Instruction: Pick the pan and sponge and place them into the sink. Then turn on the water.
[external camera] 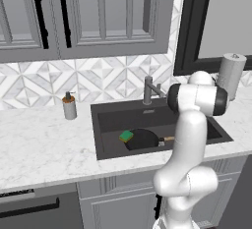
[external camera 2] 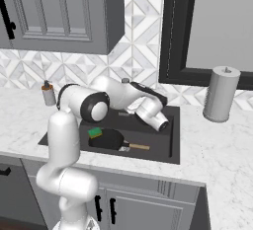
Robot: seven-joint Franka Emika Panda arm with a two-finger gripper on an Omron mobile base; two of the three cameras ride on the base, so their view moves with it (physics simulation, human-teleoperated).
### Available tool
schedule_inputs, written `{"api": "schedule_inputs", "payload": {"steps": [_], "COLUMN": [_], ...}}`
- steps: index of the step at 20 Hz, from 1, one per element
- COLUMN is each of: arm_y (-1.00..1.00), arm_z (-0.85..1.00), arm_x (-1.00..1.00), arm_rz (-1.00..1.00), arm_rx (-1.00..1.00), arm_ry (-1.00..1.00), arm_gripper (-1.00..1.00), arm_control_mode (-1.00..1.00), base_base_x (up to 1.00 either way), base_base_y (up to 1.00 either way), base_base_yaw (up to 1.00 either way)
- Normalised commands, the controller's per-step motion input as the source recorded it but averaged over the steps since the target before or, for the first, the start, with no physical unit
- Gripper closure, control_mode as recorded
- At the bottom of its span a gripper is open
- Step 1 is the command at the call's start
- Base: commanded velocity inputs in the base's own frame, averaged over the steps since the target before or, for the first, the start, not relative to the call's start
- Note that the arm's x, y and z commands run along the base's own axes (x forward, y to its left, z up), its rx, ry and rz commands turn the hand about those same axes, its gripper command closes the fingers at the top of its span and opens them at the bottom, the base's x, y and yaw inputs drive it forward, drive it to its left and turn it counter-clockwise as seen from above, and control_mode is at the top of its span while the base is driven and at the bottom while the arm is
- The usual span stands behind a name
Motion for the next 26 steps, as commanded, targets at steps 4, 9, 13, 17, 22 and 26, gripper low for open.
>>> {"api": "schedule_inputs", "payload": {"steps": [4, 9, 13, 17, 22, 26], "arm_y": [0.24, 0.0, 0.0, 0.0, 0.0, 0.0], "arm_z": [0.04, 0.02, 0.0, -0.09, -0.09, -0.2], "arm_x": [0.16, 0.26, 0.37, 0.49, 0.31, 0.33], "arm_rz": [0.0, 0.0, 0.0, 0.0, 0.0, 0.0], "arm_rx": [-0.04, 0.0, 0.0, 0.0, 0.0, 0.0], "arm_ry": [0.0, 0.06, 0.07, 0.03, 0.0, 0.0], "arm_gripper": [-1.0, -1.0, -1.0, -1.0, -1.0, -1.0], "arm_control_mode": [-1.0, -1.0, -1.0, -1.0, -1.0, -1.0], "base_base_x": [0.0, 0.0, 0.0, 0.0, 0.0, 0.0], "base_base_y": [0.0, 0.0, 0.0, 0.0, 0.0, 0.0], "base_base_yaw": [0.0, 0.0, 0.0, 0.0, 0.0, 0.0]}}
